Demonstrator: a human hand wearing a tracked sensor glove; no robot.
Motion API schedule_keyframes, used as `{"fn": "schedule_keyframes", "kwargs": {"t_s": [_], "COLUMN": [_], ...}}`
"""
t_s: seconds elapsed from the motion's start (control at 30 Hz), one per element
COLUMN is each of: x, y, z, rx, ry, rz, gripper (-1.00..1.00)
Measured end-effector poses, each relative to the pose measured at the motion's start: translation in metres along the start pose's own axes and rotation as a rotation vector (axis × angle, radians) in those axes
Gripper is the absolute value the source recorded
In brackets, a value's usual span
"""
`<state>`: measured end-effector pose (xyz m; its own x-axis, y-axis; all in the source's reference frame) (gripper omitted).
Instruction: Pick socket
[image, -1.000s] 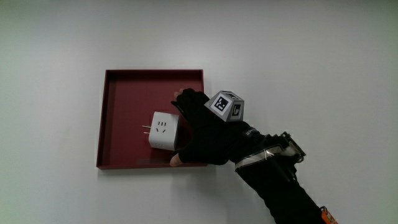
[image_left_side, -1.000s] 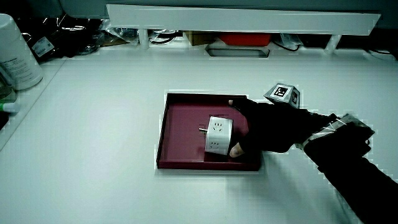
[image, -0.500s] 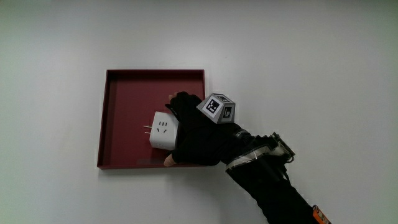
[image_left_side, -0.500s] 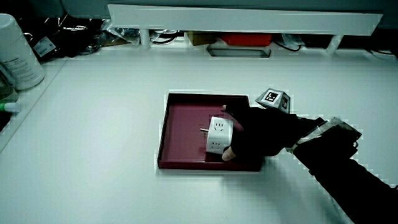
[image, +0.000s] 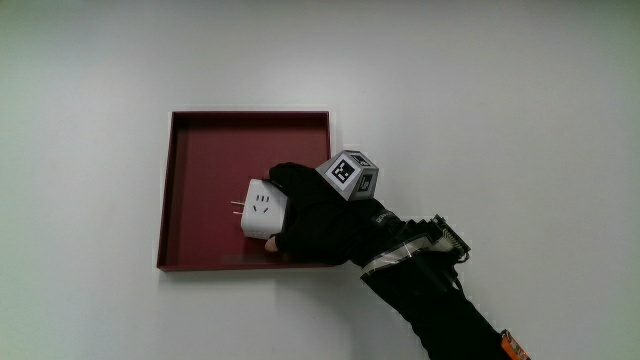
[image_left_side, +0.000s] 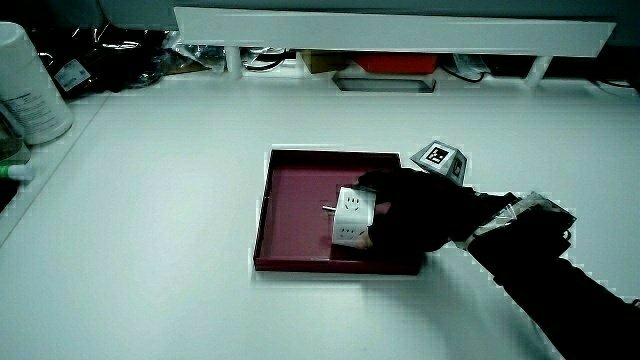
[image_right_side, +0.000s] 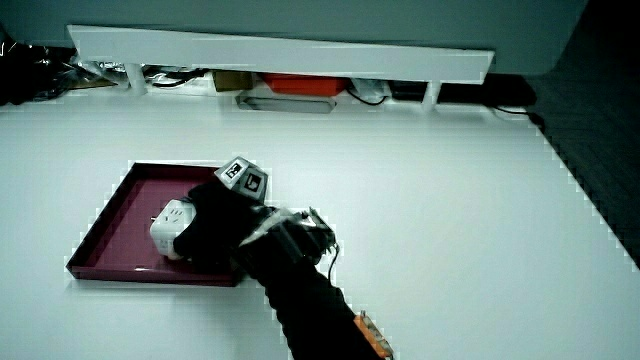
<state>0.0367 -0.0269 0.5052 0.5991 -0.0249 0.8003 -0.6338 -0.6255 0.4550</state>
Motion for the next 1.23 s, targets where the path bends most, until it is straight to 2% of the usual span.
{"fn": "schedule_keyframes", "kwargs": {"t_s": [0.1,0.13,0.2,0.23,0.3,0.33,0.37,0.43,0.5,0.53,0.57,0.6,0.67,0.83,0.87,0.93,0.97,1.0,1.03,1.23], "x": [0.001,-0.005,0.001,0.0,-0.005,-0.002,0.001,0.001,0.0,-0.001,-0.005,-0.006,-0.008,-0.011,-0.014,-0.014,-0.016,-0.018,-0.02,-0.028], "y": [0.0,-0.003,0.0,-0.001,-0.004,-0.004,-0.002,-0.003,-0.006,-0.007,-0.011,-0.013,-0.017,-0.03,-0.035,-0.042,-0.046,-0.051,-0.056,-0.084], "z": [0.0,0.003,0.0,0.001,0.002,0.002,0.001,0.002,0.006,0.008,0.011,0.014,0.018,0.032,0.037,0.043,0.048,0.052,0.056,0.08], "rx": [0.01,0.026,0.023,0.04,0.033,0.057,0.048,0.055,0.064,0.007,0.067,0.071,0.019,0.045,0.044,0.066,0.064,0.068,0.073,0.093], "ry": [-0.01,-0.002,-0.01,-0.029,-0.005,-0.034,-0.012,-0.027,-0.004,0.049,-0.01,-0.016,0.043,0.063,0.07,0.091,0.087,0.125,0.102,0.144], "rz": [-0.001,0.008,0.004,0.0,0.035,0.022,0.029,0.042,0.051,0.078,0.069,0.075,0.107,0.161,0.147,0.201,0.182,0.215,0.189,0.167], "gripper": [0.83,0.89,1.0,1.0,1.0,1.0,1.0,1.0,1.0,1.0,1.0,1.0,1.0,1.0,1.0,1.0,1.0,1.0,1.0,1.0]}}
